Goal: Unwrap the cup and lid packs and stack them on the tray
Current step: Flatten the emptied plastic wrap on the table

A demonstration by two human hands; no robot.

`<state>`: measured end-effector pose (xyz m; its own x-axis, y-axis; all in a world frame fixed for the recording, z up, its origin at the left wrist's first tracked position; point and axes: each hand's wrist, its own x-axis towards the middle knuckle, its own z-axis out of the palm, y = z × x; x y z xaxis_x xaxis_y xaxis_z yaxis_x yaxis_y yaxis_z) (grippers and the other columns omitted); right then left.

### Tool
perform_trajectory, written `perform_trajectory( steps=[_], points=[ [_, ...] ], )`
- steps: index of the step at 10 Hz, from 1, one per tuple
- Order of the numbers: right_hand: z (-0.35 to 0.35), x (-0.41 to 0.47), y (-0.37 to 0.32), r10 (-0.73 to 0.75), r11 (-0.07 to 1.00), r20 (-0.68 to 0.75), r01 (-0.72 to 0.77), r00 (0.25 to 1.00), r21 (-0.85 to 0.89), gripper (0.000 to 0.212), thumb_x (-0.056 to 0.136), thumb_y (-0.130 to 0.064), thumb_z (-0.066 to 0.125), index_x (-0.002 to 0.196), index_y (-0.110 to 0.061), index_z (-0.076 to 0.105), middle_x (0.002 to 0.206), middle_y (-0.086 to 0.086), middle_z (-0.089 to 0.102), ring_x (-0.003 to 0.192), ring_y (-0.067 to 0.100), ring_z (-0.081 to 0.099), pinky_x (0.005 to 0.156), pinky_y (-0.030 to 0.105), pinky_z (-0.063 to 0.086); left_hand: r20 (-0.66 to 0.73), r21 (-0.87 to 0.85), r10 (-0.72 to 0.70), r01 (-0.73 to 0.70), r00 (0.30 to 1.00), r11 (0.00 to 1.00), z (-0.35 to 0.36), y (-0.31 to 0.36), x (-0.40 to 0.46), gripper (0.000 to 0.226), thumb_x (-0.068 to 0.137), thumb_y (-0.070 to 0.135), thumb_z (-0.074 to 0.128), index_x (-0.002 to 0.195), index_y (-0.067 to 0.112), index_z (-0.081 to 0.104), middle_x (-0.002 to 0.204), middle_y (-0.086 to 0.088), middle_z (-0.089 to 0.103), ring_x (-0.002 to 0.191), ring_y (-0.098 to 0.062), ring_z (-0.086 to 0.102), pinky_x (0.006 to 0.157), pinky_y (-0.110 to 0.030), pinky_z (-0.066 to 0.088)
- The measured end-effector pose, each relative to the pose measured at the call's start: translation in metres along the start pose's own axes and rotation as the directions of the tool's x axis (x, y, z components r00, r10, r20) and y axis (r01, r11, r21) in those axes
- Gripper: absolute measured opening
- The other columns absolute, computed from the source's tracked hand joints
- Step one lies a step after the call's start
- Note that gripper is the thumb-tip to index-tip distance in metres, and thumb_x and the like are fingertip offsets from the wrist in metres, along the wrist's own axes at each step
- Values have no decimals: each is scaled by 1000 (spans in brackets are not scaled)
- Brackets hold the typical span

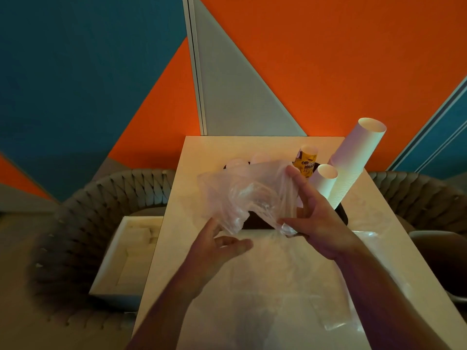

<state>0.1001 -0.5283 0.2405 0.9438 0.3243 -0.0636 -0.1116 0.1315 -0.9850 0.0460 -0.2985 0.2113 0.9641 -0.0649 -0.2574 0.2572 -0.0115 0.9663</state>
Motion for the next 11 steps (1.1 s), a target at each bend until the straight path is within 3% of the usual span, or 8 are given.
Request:
perform_trajectory(
  steps=[1,4,6,7,8,9,10,11],
  points=[
    [3,1,-4,-8,1000,0,8,1000,-15,112,77,23,68,156,-44,26,154,-19,38,114,28,69,83,50,58,-133,-34,92,-98,987,995,6,7,4,22,88,32,72,109,23,71,94,1,73,84,-19,70,78,-34,59],
    [-19,-5,-17,1,996,-10,-2,1000,-93,116,72,21,74,155,-45,27,147,-21,38,115,25,68,92,53,57,-251,-246,21,-85,968,966,-49,-3,12,22,103,22,51,108,18,72,68,-9,62,63,-18,58,68,-37,46],
    [-25,-4,-27,36,990,85,-24,996,-142,124,64,14,83,153,-52,28,149,-27,37,98,49,66,88,62,54,-55,-637,-159,88,986,766,-57,-9,16,32,97,38,51,90,9,62,108,-22,71,102,-38,68,90,-45,50],
    [-25,-1,-32,50,989,106,-35,993,-145,126,64,19,83,153,-53,29,151,-1,45,114,74,40,92,70,47,130,-654,-158,204,979,729,-48,-18,17,60,87,54,63,128,10,59,126,-25,64,116,-43,62,97,-50,52],
    [-27,-2,-36,47,991,158,-27,986,-128,123,65,18,80,151,-54,32,143,12,52,120,78,21,91,72,42,219,-644,-47,180,975,744,-41,-26,25,86,72,38,88,146,35,45,142,-18,52,124,-41,59,97,-51,52],
    [-32,-9,-39,27,994,168,-9,985,-106,122,66,21,79,153,-49,31,121,-35,58,129,54,40,99,70,47,203,-622,37,99,978,777,-40,-19,32,120,50,22,101,151,34,36,120,-10,64,108,-29,70,82,-42,60],
    [-39,-18,-43,41,994,174,-24,984,-103,111,68,19,78,153,-38,36,130,-30,56,126,27,59,98,52,55,207,-431,49,46,977,901,-42,-6,35,88,66,-2,83,139,36,55,125,-2,64,116,-31,66,81,-42,60],
    [-39,-22,-36,58,998,62,-59,996,9,74,71,0,83,138,-20,59,134,0,64,110,29,67,91,45,59,267,-357,45,55,963,933,-41,1,36,59,65,1,84,115,30,75,126,2,67,115,-25,66,81,-41,60]
  ],
)
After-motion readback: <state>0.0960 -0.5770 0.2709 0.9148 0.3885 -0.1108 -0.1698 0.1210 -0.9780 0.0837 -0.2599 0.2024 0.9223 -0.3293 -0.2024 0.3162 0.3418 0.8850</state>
